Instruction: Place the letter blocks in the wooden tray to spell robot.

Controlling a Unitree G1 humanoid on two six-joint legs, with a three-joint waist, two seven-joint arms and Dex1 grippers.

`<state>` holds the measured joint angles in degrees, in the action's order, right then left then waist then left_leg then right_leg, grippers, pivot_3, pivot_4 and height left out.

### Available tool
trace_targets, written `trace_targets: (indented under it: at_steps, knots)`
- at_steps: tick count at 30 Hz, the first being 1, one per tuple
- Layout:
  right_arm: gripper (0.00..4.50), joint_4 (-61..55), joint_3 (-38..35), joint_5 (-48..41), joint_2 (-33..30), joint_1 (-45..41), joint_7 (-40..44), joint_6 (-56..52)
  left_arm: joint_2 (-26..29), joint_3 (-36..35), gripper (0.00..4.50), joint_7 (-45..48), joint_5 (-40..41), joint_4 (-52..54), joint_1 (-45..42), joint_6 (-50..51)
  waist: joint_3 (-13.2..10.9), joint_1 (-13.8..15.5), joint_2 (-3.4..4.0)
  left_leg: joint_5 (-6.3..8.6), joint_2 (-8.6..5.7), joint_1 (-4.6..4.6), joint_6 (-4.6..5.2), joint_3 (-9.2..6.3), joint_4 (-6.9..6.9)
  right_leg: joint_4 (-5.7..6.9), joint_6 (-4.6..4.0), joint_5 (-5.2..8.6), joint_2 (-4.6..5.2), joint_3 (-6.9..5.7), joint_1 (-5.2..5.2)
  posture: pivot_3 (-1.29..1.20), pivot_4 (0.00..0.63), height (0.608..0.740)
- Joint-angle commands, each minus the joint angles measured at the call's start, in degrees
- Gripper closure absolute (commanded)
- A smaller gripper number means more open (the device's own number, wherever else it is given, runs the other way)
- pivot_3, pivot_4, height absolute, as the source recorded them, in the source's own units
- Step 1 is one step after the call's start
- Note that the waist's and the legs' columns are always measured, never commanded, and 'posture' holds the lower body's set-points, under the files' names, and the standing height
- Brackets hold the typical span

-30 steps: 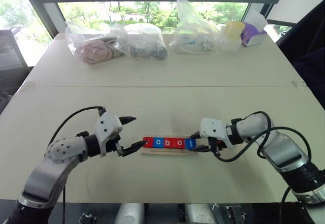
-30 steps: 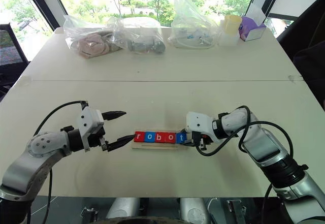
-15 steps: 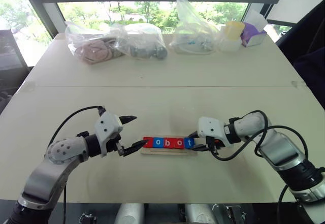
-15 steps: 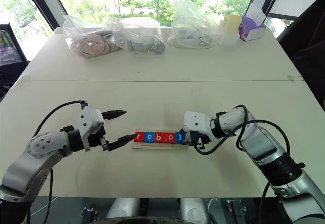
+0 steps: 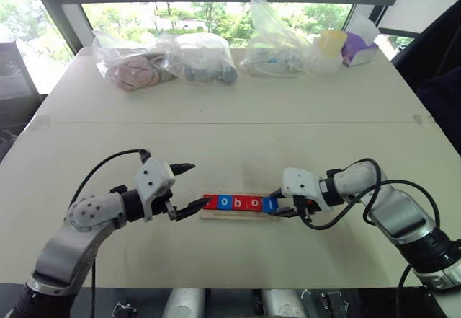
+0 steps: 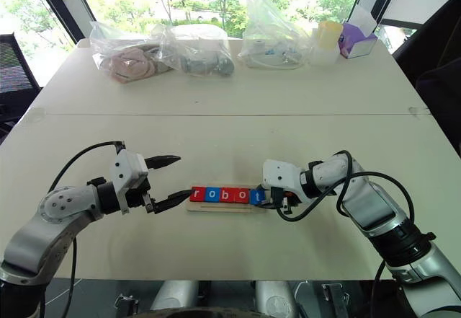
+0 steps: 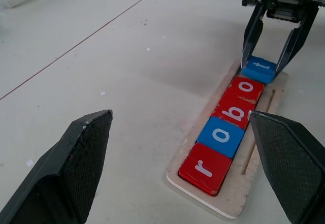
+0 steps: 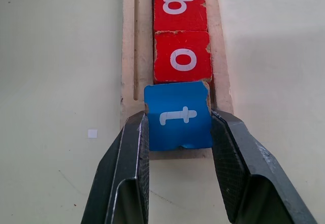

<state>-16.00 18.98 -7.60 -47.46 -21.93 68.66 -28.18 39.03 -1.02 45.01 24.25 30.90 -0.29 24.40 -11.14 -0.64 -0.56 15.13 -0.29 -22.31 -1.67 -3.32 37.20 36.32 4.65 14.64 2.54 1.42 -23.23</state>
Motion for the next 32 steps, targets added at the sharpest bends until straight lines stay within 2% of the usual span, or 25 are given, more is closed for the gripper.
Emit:
trace_targets:
  at_steps: [1,2,3,5,7,8,13,20,32]
  knots:
    - [3.38,-2.5,-1.1,-0.7,0.0,-0.2,-0.4,-0.2,-0.1,-0.2,0.00,0.2,0.1,0.7,-0.3,-0.9,0.0,0.0,0.00,0.00,0.00,0.00,0.00,0.00,0.00,0.00,0.00,0.00,0.00,0.00,0.00,0.00,0.150,0.740]
    - [3.38,-2.5,-1.0,-0.6,0.0,-0.1,-0.5,0.0,-0.1,-0.2,0.00,0.2,0.1,0.8,-0.3,-0.9,0.0,0.0,0.00,0.00,0.00,0.00,0.00,0.00,0.00,0.00,0.00,0.00,0.00,0.00,0.00,0.00,0.150,0.740]
    - [2.33,-2.5,-0.9,-0.5,-0.1,-0.1,-0.5,0.1,-0.1,-0.2,0.00,0.2,0.1,0.8,-0.3,-0.9,0.0,0.0,0.00,0.00,0.00,0.00,0.00,0.00,0.00,0.00,0.00,0.00,0.00,0.00,0.00,0.00,0.150,0.740]
    - [1.47,-2.3,-0.9,-0.5,0.0,-0.3,-0.6,0.3,-0.1,-0.2,0.00,0.2,0.1,0.7,-0.3,-0.9,0.0,0.0,0.00,0.00,0.00,0.00,0.00,0.00,0.00,0.00,0.00,0.00,0.00,0.00,0.00,0.00,0.150,0.740]
    - [0.42,-2.1,-0.9,-0.6,0.3,-0.6,-0.8,-0.1,-0.2,-0.2,0.00,0.2,0.1,0.7,-0.3,-0.9,0.0,0.0,0.00,0.00,0.00,0.00,0.00,0.00,0.00,0.00,0.00,0.00,0.00,0.00,0.00,0.00,0.150,0.740]
    - [0.08,-2.2,-0.9,-0.7,0.2,-0.6,-0.8,-0.1,-0.2,-0.3,0.00,0.1,0.2,0.8,-0.2,-0.8,0.0,0.0,0.00,0.00,0.00,0.00,0.00,0.00,0.00,0.00,0.00,0.00,0.00,0.00,0.00,0.00,0.150,0.740]
    - [0.08,-2.6,-2.2,-1.6,0.1,-1.1,-1.2,-1.2,-0.3,-0.4,0.00,0.0,0.2,1.0,-0.1,-0.7,0.0,0.0,0.00,0.00,0.00,0.00,0.00,0.00,0.00,0.00,0.01,0.00,0.00,0.00,0.00,0.00,0.150,0.740]
    - [0.08,0.9,-8.2,-5.2,1.3,-3.1,-4.4,-5.7,-0.3,-1.3,0.00,-1.3,0.8,2.0,0.9,1.4,0.0,0.0,0.00,0.00,0.00,0.00,0.00,0.01,0.01,0.02,0.01,-0.01,-0.01,0.00,0.00,0.00,0.150,0.740]
    - [0.08,-1.8,-14.1,-9.8,-6.1,2.1,-0.3,-5.7,5.4,-13.4,0.00,0.7,10.0,6.6,8.5,9.1,0.0,0.0,0.00,0.00,0.02,0.01,0.00,0.00,-0.01,0.02,-0.06,0.03,0.01,0.00,-0.01,0.00,0.150,0.740]
